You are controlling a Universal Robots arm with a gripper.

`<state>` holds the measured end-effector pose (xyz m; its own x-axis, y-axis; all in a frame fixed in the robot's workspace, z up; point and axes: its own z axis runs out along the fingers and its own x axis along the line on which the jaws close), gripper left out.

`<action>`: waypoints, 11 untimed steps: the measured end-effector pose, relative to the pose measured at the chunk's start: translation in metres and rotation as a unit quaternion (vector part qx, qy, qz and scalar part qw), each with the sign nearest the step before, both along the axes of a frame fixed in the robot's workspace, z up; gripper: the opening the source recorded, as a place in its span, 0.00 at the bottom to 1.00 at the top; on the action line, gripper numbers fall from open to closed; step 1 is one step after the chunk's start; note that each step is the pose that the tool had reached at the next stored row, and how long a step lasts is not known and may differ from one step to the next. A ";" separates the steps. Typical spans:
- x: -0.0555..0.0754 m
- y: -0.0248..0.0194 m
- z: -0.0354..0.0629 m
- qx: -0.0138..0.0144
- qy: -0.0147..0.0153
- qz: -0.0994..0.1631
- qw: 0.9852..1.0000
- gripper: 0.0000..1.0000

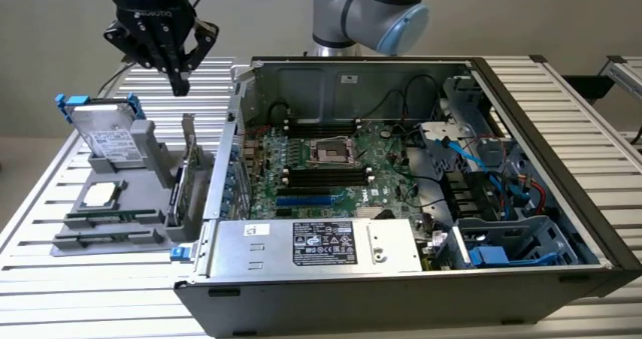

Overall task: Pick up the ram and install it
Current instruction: 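Reach for the ram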

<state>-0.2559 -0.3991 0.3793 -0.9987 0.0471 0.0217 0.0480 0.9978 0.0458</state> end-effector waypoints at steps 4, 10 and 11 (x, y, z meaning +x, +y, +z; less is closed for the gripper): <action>-0.018 -0.0004 -0.0044 0.000 0.000 0.000 1.000 0.10; -0.048 -0.0032 -0.0143 0.000 0.000 0.000 1.000 0.10; -0.052 -0.0037 -0.0158 0.000 0.000 0.000 1.000 0.10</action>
<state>-0.3083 -0.4028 0.3634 -0.9987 0.0469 0.0216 0.0478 0.9978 0.0458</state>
